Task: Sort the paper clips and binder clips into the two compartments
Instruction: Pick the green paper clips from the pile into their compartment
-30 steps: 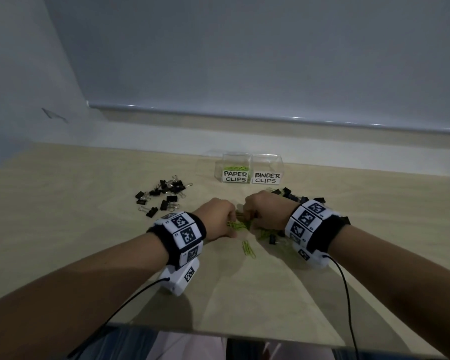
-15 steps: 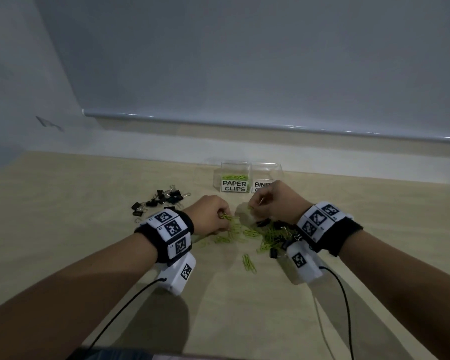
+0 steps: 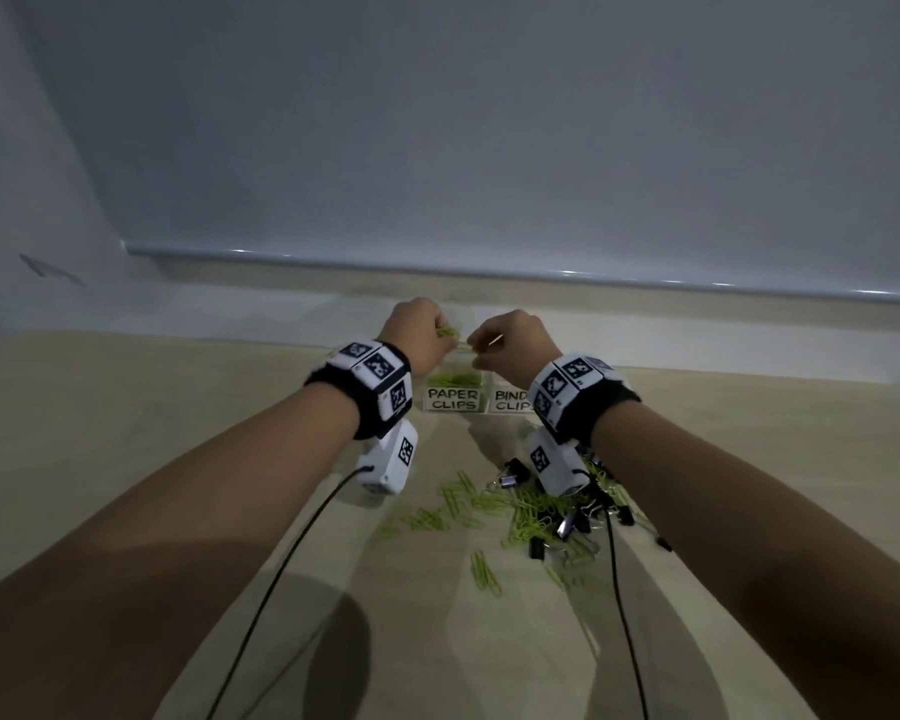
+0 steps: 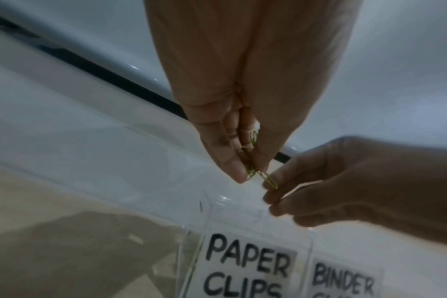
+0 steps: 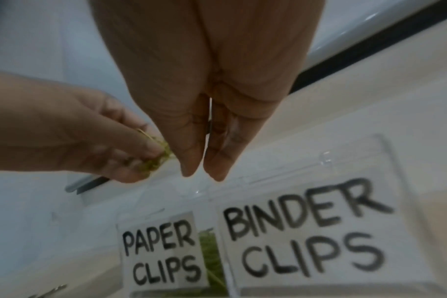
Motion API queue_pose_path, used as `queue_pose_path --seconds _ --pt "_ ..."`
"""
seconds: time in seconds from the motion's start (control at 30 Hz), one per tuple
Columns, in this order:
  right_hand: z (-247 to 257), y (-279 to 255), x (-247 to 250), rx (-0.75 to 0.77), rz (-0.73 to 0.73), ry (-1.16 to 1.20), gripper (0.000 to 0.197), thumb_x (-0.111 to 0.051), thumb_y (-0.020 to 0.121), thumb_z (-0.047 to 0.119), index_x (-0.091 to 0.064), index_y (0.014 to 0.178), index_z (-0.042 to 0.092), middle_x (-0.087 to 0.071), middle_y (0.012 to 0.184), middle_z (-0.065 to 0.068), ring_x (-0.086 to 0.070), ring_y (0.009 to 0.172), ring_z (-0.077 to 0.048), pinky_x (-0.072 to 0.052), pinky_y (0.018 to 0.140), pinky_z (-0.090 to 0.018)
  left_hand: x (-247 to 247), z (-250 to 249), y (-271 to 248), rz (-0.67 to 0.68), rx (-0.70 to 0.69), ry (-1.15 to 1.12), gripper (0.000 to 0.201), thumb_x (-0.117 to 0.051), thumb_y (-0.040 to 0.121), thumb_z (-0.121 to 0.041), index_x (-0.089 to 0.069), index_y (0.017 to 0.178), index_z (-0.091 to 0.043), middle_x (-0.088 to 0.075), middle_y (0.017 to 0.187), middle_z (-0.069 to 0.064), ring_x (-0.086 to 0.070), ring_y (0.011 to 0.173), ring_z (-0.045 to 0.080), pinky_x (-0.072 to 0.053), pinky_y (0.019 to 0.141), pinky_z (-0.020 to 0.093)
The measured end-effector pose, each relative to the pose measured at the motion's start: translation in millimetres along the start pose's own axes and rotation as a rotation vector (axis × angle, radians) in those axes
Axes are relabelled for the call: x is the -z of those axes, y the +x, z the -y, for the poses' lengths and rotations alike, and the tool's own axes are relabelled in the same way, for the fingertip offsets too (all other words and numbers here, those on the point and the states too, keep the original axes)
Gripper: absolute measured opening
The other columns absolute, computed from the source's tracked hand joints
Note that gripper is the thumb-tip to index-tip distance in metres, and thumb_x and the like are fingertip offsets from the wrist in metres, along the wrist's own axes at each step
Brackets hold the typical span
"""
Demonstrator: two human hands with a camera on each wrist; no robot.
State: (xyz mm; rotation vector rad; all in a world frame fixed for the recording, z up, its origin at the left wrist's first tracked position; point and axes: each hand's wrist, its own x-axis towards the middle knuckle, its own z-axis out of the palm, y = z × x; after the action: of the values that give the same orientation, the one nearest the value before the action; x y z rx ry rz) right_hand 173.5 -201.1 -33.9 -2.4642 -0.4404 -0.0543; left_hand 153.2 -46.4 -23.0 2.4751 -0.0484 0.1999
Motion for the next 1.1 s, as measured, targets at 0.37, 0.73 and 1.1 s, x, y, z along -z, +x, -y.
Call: queue_pose_path --seconds 0.37,0.73,1.1 --pt "-35 -103 49 0.117 0.428 -0.243 0.014 -0.066 0.078 0.005 -0.076 0.084 0.013 -0.074 0.081 -0.002 -0.064 0.072 -0.009 -0.047 0.068 -0.010 -45 -23 -38 0.238 -0.297 0.256 0.023 -0.067 0.085 -0.024 -0.065 0.106 -0.015 -0.055 0.107 0.001 -0.054 0.099 0.020 -0.044 0.081 0.030" --pt "-42 -157 22 0.102 0.405 -0.342 0.020 -0.075 0.073 0.020 -0.068 0.091 0.013 -0.061 0.082 0.002 -0.057 0.076 -0.016 -0.045 0.065 -0.025 -77 -43 -79 0.552 -0.249 0.239 0.022 -0.073 0.080 -0.008 -0.071 0.102 -0.010 -0.070 0.107 0.006 -0.064 0.098 0.021 -0.049 0.081 0.027" --pt "-45 -159 28 0.104 0.394 -0.209 0.022 -0.063 0.073 -0.003 -0.067 0.090 0.010 -0.063 0.077 0.005 -0.063 0.076 -0.013 -0.055 0.071 -0.026 -40 -5 -72 0.314 -0.110 0.013 0.010 -0.066 0.087 -0.016 -0.066 0.096 -0.013 -0.065 0.103 -0.001 -0.060 0.091 0.013 -0.049 0.087 0.029"
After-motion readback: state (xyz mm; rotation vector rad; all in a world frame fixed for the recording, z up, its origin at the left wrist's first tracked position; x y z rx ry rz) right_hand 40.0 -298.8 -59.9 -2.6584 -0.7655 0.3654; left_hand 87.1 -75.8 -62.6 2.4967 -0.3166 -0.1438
